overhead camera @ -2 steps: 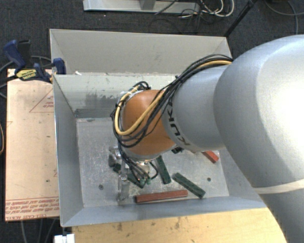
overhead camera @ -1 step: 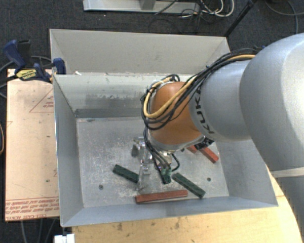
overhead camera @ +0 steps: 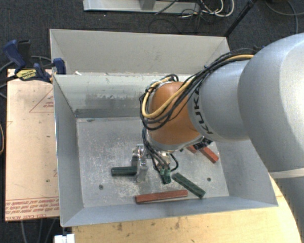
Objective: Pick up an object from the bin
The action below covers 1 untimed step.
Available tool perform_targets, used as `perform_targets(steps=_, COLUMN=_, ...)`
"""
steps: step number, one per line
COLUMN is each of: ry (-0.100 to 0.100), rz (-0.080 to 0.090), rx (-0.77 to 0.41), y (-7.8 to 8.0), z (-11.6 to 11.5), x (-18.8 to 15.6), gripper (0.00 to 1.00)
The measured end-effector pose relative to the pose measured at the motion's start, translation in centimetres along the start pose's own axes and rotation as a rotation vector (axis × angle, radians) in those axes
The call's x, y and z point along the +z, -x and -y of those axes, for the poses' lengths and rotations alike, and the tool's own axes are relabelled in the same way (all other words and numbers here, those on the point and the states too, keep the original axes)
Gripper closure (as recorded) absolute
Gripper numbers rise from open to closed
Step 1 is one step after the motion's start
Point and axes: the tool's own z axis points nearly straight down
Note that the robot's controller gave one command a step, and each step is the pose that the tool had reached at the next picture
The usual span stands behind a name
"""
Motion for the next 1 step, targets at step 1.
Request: perform_targets(steps=1, ry=0.002, rz=0.009, rx=0.025, y=-0.54, z=0.54, x=-13.85, gripper=1.00)
